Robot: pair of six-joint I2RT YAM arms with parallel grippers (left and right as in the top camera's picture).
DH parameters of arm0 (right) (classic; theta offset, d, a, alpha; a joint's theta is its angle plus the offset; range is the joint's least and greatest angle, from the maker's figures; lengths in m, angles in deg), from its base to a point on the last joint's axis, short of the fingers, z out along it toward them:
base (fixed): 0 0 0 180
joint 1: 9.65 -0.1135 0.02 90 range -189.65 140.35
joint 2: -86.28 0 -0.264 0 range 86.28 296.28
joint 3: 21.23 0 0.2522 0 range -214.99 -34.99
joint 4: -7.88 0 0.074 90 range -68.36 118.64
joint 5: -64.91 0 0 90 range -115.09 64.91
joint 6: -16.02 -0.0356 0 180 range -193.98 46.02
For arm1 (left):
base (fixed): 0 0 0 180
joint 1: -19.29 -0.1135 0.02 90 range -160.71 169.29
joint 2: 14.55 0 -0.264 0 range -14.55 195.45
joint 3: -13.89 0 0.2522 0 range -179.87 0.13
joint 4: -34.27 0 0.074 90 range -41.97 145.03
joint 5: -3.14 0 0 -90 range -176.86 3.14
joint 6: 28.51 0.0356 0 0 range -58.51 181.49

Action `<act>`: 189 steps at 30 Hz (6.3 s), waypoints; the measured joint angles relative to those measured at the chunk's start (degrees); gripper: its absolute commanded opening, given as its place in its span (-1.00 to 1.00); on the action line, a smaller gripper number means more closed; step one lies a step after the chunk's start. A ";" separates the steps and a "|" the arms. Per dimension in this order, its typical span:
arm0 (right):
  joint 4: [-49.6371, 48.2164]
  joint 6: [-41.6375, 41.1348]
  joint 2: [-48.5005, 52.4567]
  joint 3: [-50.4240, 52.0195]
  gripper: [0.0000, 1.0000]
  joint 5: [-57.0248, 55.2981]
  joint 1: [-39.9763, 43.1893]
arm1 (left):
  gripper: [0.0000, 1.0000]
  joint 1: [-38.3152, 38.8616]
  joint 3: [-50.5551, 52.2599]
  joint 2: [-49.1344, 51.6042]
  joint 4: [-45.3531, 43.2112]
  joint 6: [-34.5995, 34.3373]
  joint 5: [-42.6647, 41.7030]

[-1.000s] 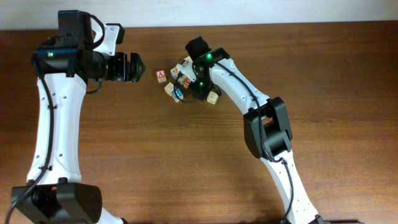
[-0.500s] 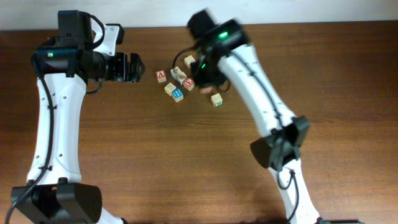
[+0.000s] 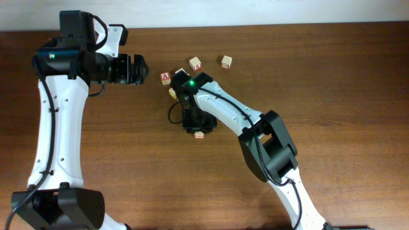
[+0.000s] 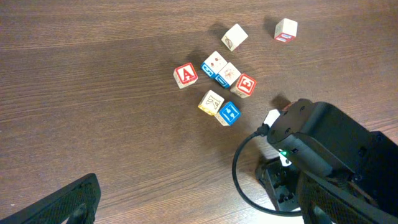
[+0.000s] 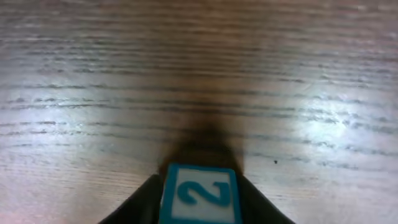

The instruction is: Rotate 4 blocks

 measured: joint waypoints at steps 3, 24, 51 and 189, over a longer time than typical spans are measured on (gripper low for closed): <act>0.02 0.61 0.00 -0.07 0.14 0.35 0.31 | 0.98 0.00 0.00 0.00 0.00 0.00 -0.02; -2.82 32.37 4.15 -9.51 -0.06 -5.20 14.21 | 0.98 0.00 0.00 0.00 0.02 0.00 -0.02; -1.88 3.52 -5.62 9.01 -0.29 -2.21 4.76 | 0.98 0.00 -0.11 0.00 0.00 0.00 -0.02; -42.56 11.17 -34.49 55.52 0.40 0.94 17.57 | 0.98 0.00 -0.52 0.11 0.00 0.00 -0.02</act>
